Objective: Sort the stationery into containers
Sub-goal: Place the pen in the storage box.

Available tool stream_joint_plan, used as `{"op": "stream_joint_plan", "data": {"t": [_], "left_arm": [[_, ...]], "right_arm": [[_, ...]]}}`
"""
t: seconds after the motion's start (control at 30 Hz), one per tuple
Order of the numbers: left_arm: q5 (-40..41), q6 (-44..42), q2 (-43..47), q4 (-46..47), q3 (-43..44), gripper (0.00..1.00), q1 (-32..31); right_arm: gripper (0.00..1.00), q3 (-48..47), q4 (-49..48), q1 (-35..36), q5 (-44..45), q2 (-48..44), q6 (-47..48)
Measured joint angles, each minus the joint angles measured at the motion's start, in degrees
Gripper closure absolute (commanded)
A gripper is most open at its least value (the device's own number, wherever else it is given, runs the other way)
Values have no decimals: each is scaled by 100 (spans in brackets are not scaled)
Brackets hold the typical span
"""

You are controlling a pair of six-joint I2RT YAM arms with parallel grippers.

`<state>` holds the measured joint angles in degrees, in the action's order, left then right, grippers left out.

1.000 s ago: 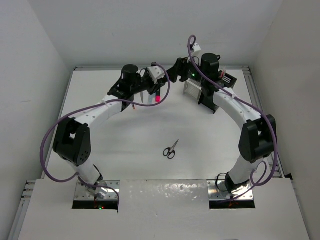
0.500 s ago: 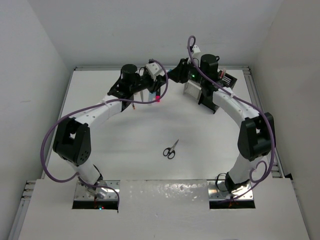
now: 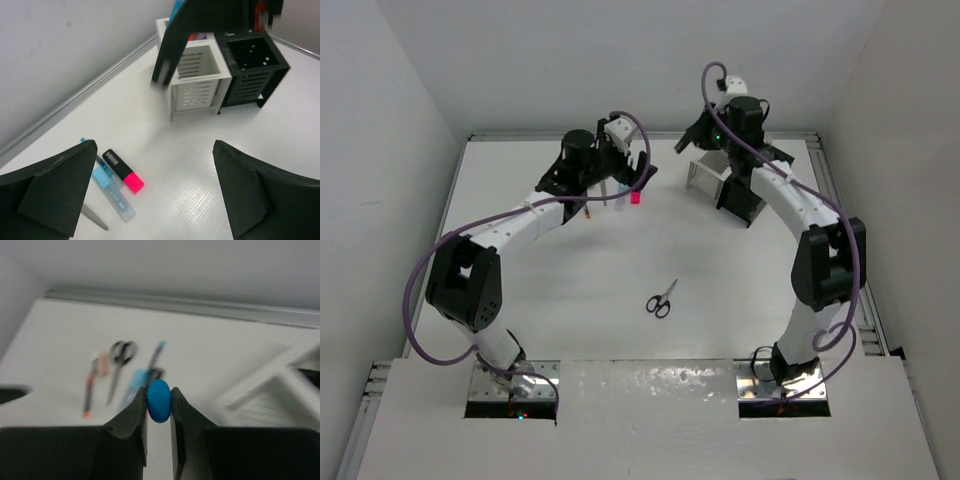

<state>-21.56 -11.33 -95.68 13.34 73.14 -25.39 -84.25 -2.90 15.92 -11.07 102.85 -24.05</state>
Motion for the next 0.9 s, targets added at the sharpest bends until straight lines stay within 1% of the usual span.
{"op": "stream_joint_plan", "data": {"t": [0.1,0.2,0.27,0.33,0.53,0.77,0.9], "left_arm": [[444,254,0,-120,2,0,39],[1060,411,-22,-417,2,0,92],[1427,481,-46,-623,-4,0,111],[1786,577,-76,-785,-33,0,125],[2341,828,-225,-1213,-149,0,221],[2533,1027,-688,-1539,-111,1,302],[2505,1152,-1086,-1668,-44,5,310]], "right_arm": [[100,-673,177,-363,1182,417,267],[100,-1408,273,-660,2337,925,654],[100,-1937,332,-780,2905,1327,883],[100,-2273,343,-835,3246,1652,1060],[100,-2415,463,-826,3606,2240,1248],[100,-2205,409,-789,3637,2245,1084],[100,-2020,514,-789,3543,2245,916]]}}
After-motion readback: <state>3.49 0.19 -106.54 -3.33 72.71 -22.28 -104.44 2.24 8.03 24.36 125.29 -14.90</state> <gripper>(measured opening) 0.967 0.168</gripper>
